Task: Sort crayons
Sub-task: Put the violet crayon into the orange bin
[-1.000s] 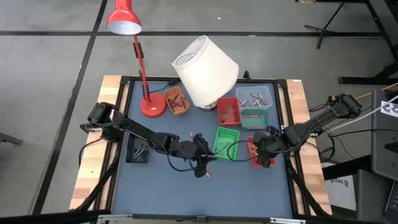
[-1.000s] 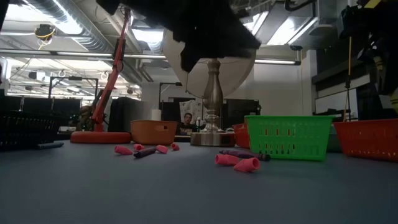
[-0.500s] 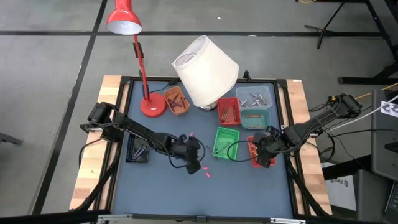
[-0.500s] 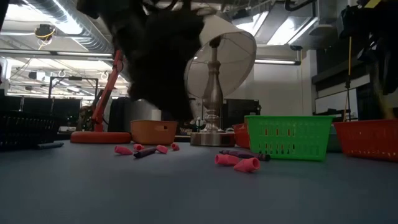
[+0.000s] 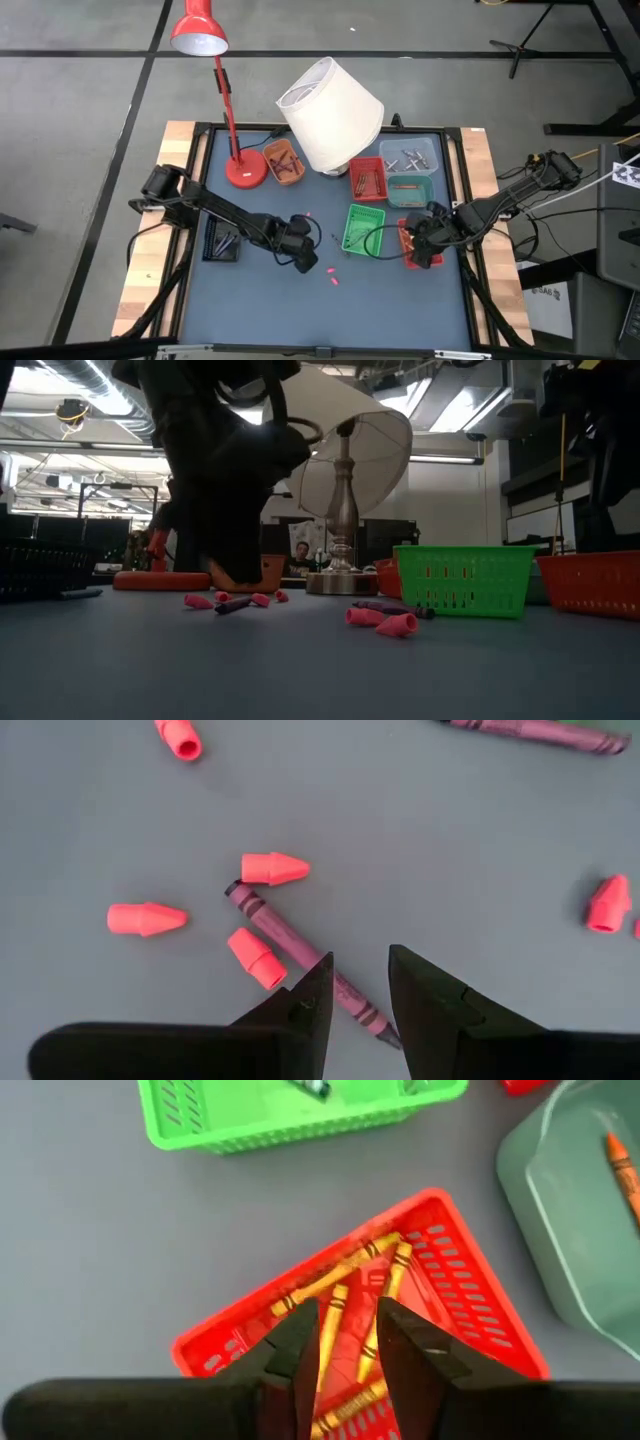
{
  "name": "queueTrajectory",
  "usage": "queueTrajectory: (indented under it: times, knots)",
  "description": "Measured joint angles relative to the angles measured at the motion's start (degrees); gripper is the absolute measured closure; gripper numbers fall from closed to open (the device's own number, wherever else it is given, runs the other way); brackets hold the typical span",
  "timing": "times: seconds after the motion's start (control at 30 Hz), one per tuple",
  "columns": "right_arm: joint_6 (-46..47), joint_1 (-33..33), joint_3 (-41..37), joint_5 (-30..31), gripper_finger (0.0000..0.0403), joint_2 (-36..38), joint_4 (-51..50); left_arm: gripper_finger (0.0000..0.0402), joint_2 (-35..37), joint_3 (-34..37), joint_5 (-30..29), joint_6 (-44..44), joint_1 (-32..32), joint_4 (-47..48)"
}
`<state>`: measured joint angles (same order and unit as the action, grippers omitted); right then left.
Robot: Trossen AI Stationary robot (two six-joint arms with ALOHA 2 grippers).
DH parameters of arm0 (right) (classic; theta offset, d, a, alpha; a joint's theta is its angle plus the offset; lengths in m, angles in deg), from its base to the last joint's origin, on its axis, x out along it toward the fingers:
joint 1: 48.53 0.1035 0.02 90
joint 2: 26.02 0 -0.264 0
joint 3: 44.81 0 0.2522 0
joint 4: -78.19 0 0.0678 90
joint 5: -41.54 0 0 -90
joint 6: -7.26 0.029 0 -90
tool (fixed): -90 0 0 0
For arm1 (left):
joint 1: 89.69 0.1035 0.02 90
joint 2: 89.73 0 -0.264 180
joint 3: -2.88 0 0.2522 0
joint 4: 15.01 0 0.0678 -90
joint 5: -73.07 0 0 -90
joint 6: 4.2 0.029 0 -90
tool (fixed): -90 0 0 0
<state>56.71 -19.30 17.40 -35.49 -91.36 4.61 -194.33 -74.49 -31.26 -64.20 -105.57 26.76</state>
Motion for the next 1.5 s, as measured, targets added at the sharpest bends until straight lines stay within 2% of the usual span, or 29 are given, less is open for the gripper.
queueTrajectory:
  times: [0.43, 0.83, 1.13, 1.23, 1.5]
  knots:
    - [-0.2, 0.0, 0.0, 0.1, 0.0303, -0.1, 7.5, 0.0318, -2.7, -0.1, 0.7, -6.9, -0.1, 1.1]
    - [-0.3, 0.0, 0.0, 0.1, 0.0303, -0.1, 10.5, 0.0318, -2.9, 0.0, 2.0, -7.4, -0.1, 2.3]
    - [-0.3, 0.0, 0.0, 0.1, 0.0303, -0.1, 14.1, 0.0375, -2.9, 0.0, 1.7, -7.4, -0.1, 2.2]
    - [-0.3, 0.0, 0.0, 2.0, 0.0303, -0.1, 14.2, 0.0394, -2.8, 0.0, 1.6, -7.4, -0.1, 2.2]
    - [-0.3, 0.0, 0.0, 7.5, 0.0303, -0.1, 14.6, 0.0397, -2.8, 0.0, 1.6, -7.2, -0.1, 2.0]
